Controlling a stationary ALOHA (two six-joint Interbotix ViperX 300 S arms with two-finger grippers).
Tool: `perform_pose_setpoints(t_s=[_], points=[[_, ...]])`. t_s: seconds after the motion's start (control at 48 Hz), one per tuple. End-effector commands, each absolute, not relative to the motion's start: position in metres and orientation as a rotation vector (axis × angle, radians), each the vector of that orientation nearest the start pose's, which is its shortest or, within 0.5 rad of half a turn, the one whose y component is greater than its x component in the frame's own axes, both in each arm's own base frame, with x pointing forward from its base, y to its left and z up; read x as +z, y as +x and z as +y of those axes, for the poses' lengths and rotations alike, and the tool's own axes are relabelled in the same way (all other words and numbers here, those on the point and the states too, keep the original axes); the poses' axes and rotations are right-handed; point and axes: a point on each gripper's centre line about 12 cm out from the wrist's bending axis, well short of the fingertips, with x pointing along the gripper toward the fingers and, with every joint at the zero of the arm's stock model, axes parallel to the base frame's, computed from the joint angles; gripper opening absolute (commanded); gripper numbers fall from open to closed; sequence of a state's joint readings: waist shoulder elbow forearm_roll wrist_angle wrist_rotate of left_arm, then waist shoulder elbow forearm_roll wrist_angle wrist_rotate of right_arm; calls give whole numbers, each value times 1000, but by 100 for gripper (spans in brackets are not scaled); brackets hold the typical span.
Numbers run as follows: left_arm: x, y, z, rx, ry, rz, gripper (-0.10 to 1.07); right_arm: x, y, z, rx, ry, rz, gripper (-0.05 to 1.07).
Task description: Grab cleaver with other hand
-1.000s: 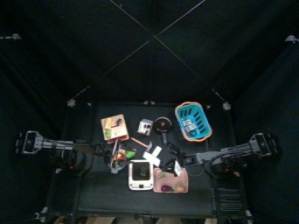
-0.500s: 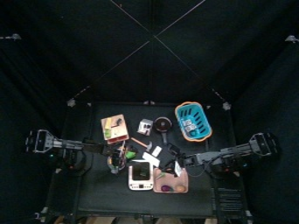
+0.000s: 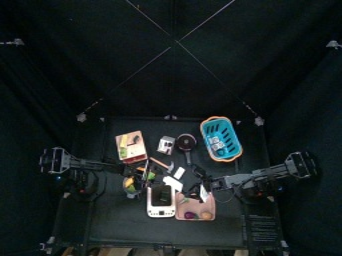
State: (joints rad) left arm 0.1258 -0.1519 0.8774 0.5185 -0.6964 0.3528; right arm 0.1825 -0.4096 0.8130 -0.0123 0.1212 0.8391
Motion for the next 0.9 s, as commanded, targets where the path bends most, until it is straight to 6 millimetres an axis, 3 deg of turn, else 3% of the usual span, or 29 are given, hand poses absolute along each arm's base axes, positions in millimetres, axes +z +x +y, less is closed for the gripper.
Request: perform_pose_setpoints(t_s=[0.0,0.417,0.604,0.875], points=[[232,358,10,-206,744,-15,80,257,309,58,-33,761,537,56],[228,356,9,-220,754,-7,45,252,306,56,-45,765,548,56],[225,355,9,-220,751,1,40,251,307,53,-53,766,546,59],[220,351,10,-218,736,22,40,255,305,40,-87,759,526,85]])
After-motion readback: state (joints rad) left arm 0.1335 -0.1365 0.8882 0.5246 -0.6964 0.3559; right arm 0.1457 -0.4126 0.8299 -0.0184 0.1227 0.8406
